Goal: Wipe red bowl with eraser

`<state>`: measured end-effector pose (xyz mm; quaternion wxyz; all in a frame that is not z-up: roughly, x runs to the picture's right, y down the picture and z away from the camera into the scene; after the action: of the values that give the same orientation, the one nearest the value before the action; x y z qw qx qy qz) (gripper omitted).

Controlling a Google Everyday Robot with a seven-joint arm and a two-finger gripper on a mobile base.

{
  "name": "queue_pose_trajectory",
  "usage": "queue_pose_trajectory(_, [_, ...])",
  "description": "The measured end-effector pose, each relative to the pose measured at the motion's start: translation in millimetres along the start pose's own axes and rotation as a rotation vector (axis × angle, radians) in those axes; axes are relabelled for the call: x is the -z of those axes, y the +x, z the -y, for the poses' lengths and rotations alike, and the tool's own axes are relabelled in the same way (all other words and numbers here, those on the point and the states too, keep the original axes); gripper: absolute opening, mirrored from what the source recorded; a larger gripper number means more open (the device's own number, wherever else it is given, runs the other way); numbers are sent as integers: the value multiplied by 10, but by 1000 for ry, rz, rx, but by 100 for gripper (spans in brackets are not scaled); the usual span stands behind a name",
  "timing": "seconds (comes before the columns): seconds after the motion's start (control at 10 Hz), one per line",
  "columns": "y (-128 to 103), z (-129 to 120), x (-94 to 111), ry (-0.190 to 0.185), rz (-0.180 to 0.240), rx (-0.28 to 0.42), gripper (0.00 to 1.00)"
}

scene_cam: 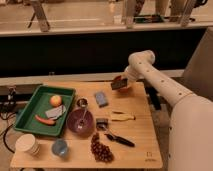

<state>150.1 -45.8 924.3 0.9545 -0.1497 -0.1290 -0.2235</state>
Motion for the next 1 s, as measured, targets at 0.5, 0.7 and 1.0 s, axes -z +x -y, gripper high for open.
queue_pose_trajectory(0.5, [130,54,10,40,-22,-24,0])
queue_pose_trajectory(0.7, [235,59,15,62,-41,-53,0])
queue_pose_trajectory(1.0, [371,71,8,86,-76,-74,0])
